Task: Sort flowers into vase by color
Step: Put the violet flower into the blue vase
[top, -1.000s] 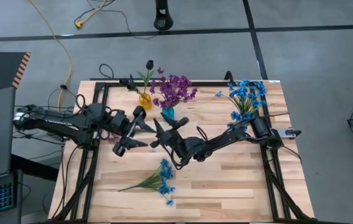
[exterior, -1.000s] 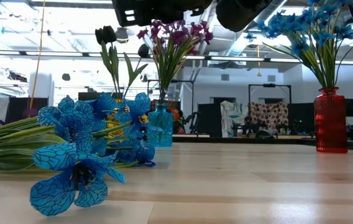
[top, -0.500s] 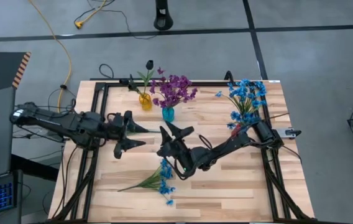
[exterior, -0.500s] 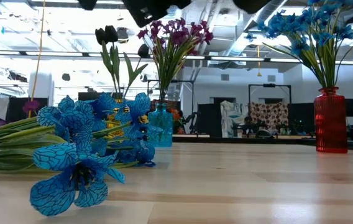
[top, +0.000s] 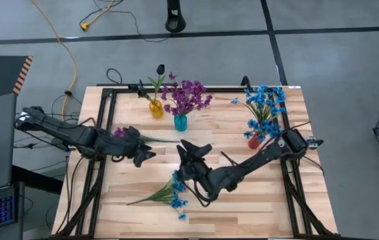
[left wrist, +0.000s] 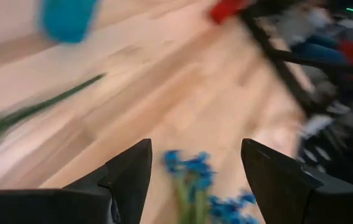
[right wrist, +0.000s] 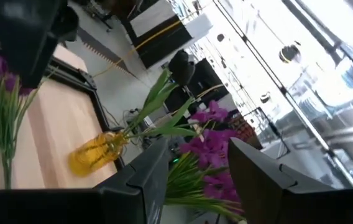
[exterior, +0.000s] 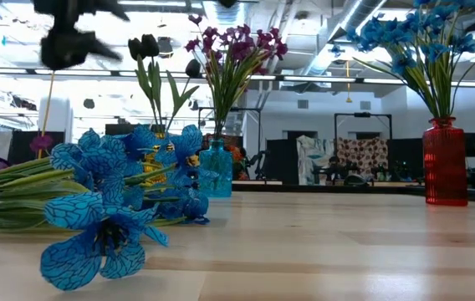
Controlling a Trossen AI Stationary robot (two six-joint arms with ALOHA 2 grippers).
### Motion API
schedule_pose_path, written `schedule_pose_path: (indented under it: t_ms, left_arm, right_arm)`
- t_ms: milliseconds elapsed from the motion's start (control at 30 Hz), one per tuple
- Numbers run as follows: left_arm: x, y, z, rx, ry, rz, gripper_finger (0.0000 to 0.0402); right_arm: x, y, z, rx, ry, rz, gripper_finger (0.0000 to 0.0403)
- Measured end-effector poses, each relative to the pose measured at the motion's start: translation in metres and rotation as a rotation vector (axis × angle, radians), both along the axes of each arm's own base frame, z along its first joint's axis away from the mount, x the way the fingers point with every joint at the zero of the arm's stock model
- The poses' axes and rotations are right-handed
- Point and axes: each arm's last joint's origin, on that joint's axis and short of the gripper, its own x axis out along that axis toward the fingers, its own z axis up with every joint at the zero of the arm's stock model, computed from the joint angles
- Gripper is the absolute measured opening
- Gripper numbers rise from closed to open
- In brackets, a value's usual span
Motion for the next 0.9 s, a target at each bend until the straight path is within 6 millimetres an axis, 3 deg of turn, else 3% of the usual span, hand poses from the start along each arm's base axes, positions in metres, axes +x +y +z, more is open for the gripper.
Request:
schedule_pose_path:
  t_ms: [133,467,667,900]
  left_arm:
    - [0.004,0.001,-0.016,-0.055,0.119,0.125,0.0235]
    - [0.023,-0.004,-0.05,-0.128,0.291,0.286,0.0235]
    - [0.036,0.0,-0.071,-0.175,0.333,0.475,0.0235]
    - [0.05,0.016,-0.096,-0.254,0.383,0.696,0.0235]
  right_arm:
    - [-0.018,-0.003,0.0,-0.011,0.046,0.007,0.0191]
    - [-0.109,-0.037,-0.007,0.137,-0.119,0.039,0.0191]
    - [-0.147,-0.033,-0.01,0.155,-0.126,0.113,0.0191]
    - [-0.182,-0.022,-0.027,0.104,-0.025,0.188,0.0191]
